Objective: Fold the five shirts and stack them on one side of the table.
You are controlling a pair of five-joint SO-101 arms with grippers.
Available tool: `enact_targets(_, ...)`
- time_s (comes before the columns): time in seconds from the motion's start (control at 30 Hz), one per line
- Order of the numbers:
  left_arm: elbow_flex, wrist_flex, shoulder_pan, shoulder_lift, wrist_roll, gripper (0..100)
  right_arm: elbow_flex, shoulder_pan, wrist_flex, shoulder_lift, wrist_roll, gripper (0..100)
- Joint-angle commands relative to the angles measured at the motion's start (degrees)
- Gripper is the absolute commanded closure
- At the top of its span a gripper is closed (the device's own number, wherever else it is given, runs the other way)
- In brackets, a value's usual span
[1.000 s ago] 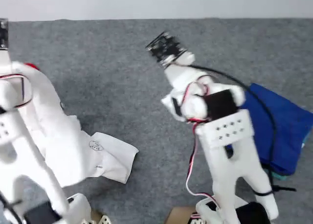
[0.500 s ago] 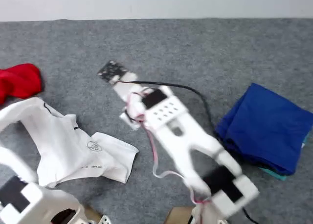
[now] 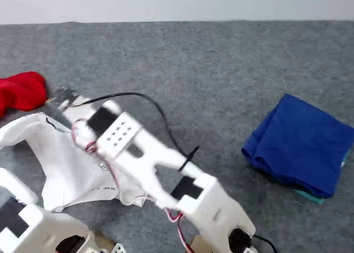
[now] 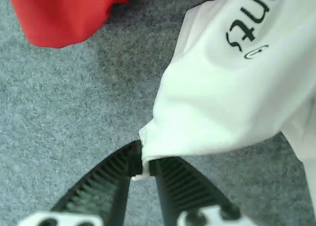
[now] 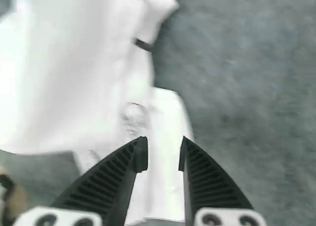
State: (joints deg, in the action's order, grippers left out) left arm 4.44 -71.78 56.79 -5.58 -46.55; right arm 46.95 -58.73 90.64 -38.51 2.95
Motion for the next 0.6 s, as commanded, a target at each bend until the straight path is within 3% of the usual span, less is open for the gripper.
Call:
enact_targets(0.0, -0.2, 0.9, 0.2, 0.3, -0.3, 100, 8.4, -4.4, 2.4, -1.7, 5.4, 87.6)
enact_targets(0.23, -0.2, 0.6, 0.5, 0.9, -0.3, 100, 12.2, -8.9, 2.7, -7.5, 12.1, 87.5)
enact_targets(0.4, -0.2, -1.6, 0.6, 1.0, -0.3, 100, 12.2, -8.0, 1.4, -11.8, 12.3, 79.9)
enact_targets(0.57, -0.2, -2.9, 0.6, 1.0, -0.3, 100, 12.3, -7.9, -0.2, -13.1, 12.2, 79.4)
